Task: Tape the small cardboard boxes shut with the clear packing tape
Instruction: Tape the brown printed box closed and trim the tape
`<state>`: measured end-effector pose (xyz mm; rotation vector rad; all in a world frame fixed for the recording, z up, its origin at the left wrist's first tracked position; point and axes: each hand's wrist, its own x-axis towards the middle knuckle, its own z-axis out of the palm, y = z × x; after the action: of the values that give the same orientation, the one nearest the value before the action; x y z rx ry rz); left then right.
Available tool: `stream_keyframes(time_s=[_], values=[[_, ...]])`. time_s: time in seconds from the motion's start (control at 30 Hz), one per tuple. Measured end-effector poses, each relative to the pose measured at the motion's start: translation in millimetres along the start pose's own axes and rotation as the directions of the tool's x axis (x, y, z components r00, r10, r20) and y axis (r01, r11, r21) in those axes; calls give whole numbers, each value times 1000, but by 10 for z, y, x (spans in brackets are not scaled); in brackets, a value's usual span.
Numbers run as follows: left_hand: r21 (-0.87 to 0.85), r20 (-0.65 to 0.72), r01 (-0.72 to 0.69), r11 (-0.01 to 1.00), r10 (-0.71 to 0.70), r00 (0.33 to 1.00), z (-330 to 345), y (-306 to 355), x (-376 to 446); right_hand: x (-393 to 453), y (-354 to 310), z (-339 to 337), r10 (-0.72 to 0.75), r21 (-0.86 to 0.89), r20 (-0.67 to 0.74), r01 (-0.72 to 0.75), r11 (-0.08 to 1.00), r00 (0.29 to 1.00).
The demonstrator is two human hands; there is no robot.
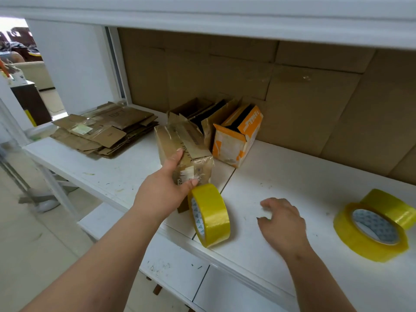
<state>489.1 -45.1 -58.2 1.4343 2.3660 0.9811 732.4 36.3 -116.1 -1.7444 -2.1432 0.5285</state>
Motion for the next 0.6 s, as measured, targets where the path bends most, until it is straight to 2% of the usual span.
stream_keyframes(time_s=[0.03,0.07,0.17,0.23,0.3,0.43,0.53,0.6], values=[[-36,-6,18,999,-18,1000,12,16,-16,19,62,15,40,-152,31,-34,988,999],[-82,-11,41,996,-42,999,29,25,-32,25,103,28,72,-234,50,-58,970,996],[-244,-54,105,964,-121,991,90,30,-80,20,153,54,61,-339,21,-50,939,998],[-341,-69,142,929,-175,982,109,56,-125,29,159,58,42,-335,5,-38,941,999],[-461,-76,175,870,-235,969,129,92,-166,42,140,47,18,-256,-10,-20,966,1000],[-663,-38,226,714,-334,942,187,144,-224,24,-73,-83,-72,26,-12,72,997,997],[-731,36,264,629,-350,936,244,147,-253,3,-341,-220,-171,306,-32,172,936,985],[-756,93,299,583,-356,930,287,124,-268,1,-533,-309,-251,369,-50,251,895,967]])
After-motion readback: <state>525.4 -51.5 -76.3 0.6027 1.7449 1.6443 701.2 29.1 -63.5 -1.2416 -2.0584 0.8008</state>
